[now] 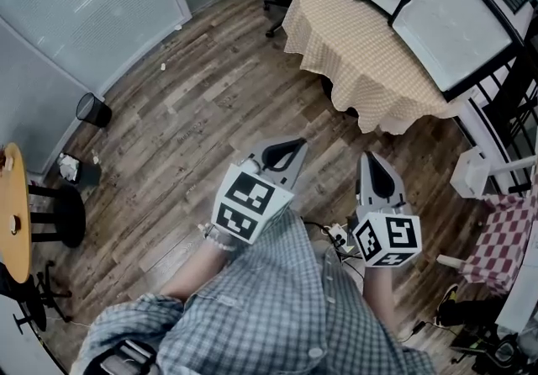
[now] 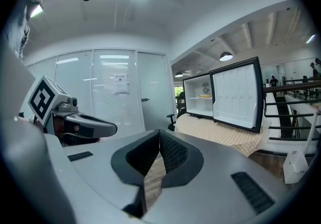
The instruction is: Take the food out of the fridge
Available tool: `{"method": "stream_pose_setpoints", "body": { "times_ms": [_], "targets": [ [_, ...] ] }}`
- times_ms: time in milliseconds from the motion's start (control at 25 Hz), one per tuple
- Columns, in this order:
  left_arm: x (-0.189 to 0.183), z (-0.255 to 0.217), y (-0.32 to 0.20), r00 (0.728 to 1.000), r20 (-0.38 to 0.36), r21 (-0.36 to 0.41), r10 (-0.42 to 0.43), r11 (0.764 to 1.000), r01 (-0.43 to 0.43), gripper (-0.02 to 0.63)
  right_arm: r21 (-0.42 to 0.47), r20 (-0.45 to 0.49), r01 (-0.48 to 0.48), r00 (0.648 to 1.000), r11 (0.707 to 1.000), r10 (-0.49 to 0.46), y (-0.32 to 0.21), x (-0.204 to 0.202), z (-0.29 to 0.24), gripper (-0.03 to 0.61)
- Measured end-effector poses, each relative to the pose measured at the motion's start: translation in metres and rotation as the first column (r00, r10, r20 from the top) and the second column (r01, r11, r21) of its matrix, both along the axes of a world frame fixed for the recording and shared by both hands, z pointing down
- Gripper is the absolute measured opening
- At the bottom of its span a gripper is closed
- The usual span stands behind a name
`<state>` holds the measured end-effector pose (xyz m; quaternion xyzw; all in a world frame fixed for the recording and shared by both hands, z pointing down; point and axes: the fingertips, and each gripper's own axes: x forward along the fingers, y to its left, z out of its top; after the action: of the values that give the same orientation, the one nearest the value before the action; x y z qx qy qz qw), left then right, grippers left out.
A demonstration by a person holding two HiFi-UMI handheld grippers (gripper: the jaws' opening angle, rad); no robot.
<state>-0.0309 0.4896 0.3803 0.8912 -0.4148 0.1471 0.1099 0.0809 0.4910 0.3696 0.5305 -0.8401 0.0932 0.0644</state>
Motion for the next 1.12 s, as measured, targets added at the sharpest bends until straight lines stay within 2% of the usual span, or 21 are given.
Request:
{"method": "stream_pose_setpoints", "body": {
  "times_ms": [520,720,1120],
  "targets": [
    [-0.056,-0.002,0.000,0.994,-0.018,0.017,-0.104,0.994,0.104,0.006,-0.001,-0.030,0.078,0.996,0.997,-0.078,-0.004,-0.047,0.001,0.010],
    [-0.065,0.000,0.000,0.991,-0.018,0.018,-0.134,0.991,0.134,0.006,0.015,-0.073,0.095,0.993,0.995,-0.093,-0.005,-0.051,0.000,0.010],
    [-0.074,0.002,-0.010,0.986,0.001,0.016,-0.170,0.985,0.169,0.005,-0.009,-0.036,0.122,0.992,0.992,-0.122,-0.024,-0.057,0.008,0.011]
  ]
}}
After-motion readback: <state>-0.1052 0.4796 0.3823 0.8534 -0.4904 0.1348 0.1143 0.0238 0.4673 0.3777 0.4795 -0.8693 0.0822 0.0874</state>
